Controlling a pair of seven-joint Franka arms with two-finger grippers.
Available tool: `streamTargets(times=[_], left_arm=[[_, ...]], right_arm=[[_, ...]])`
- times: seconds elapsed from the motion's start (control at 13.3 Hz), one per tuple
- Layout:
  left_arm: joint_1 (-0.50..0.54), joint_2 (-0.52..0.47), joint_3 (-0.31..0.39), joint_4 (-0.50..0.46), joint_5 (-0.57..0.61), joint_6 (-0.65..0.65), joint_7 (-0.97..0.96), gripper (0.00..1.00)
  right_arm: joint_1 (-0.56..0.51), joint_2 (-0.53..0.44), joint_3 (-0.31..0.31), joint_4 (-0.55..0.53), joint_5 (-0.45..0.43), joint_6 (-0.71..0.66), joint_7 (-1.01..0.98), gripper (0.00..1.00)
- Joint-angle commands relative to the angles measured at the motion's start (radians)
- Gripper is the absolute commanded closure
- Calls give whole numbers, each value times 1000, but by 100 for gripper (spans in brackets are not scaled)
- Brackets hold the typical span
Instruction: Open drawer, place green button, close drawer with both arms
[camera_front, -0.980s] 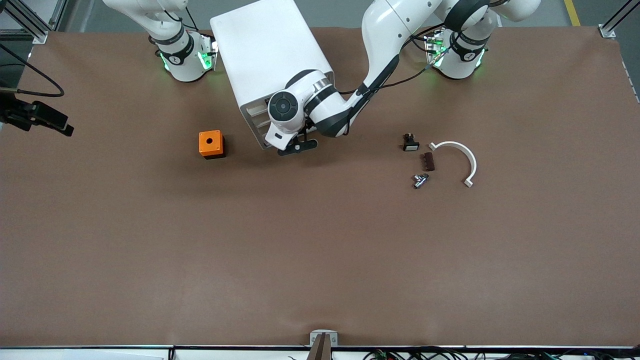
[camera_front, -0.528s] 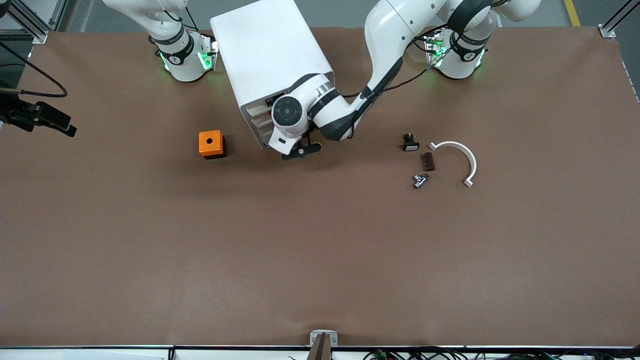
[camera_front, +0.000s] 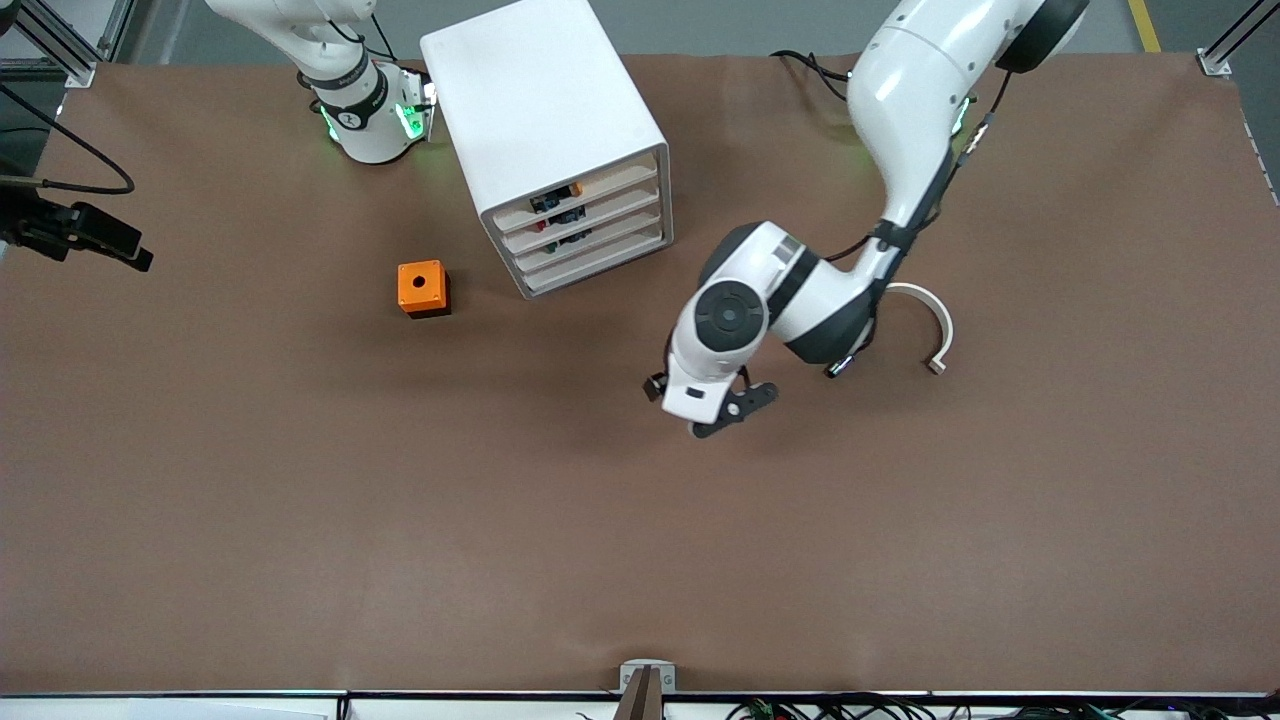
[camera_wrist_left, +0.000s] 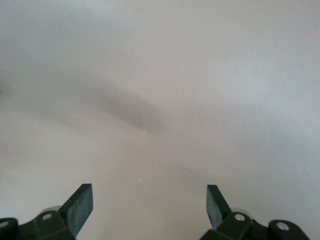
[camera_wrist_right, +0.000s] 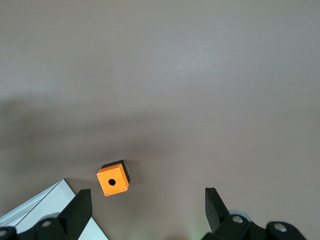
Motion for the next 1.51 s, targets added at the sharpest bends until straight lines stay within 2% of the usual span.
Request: streamTargets(times=[0.0, 0.23, 0.53, 0.83, 1.13, 1.43], left_arm=[[19, -94, -7, -23, 70, -122, 20, 0], [99, -145, -9, -24, 84, -201, 23, 0], [209, -255, -9, -24, 84, -225, 48, 0], [318, -326, -9, -21, 84, -238, 261, 0], [417, -458, -3, -29, 81, -307, 501, 0], [429, -596, 114, -34, 81, -474, 736, 0]], right_arm=[[-14, -34, 12, -16, -14, -35, -2, 0], [-12, -35, 14, -15, -11, -33, -1, 0], [-9, -32, 14, -18, -11, -39, -2, 0], [-12, -31, 11, -24, -18, -53, -13, 0], [-12, -37, 11, -13, -17, -70, 16, 0], [-9, -32, 17, -7, -12, -50, 18, 0]])
